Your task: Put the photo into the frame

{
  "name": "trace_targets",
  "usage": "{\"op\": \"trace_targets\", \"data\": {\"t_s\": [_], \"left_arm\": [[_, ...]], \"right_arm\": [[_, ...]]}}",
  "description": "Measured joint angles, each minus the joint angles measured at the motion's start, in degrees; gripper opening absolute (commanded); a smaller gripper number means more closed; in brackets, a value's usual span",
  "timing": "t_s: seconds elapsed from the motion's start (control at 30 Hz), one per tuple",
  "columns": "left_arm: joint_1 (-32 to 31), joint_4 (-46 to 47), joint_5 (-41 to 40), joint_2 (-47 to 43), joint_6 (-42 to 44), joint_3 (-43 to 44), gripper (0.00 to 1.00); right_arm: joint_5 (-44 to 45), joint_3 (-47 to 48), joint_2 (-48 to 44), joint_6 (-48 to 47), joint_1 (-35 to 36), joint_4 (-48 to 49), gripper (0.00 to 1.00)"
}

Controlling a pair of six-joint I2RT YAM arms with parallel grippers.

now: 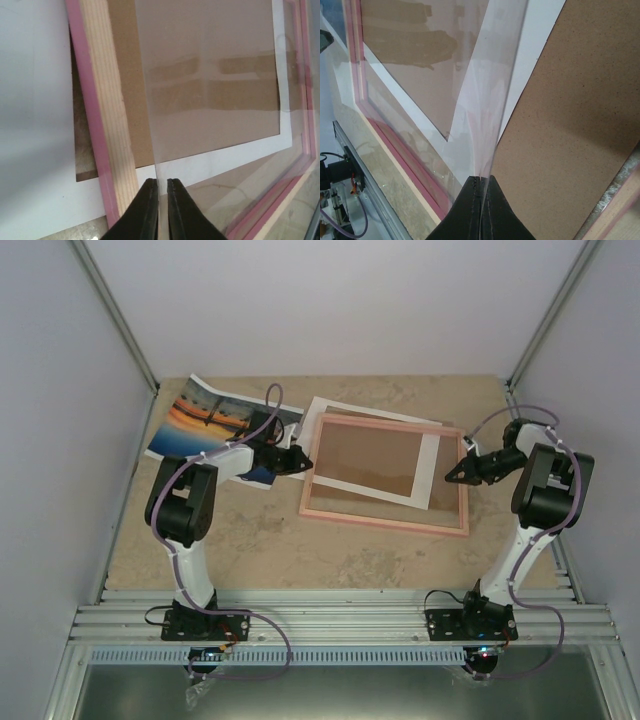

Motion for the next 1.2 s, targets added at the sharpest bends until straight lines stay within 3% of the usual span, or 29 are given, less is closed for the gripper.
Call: {"op": "trace_targets", "data": {"t_s": [0.2,0.3,0.53,1.2], "left_arm": [[0.00,-0.94,-1.57,0.85,0.57,0.02,0.25],[-0.04,-1.46,-2.08,0.98,0.87,0.00,0.38],[-0.15,-2.36,-3.45,0.98,1.22,0.02,0.49],[-0.24,-3.15,-9.25,0.98,2.05,0.02,0.57]], "right_arm": [[0.61,0.00,0.74,0.02,-0.15,0.20,0.01],[0.98,0.00,0.81,0.02,-0.17,0.33,0.01],[1.36,0.00,0.87,0.02,-0.17,0.46,0.01],[4.44,0.28,1.81,0.11,-0.17,1.40,0.01]]}}
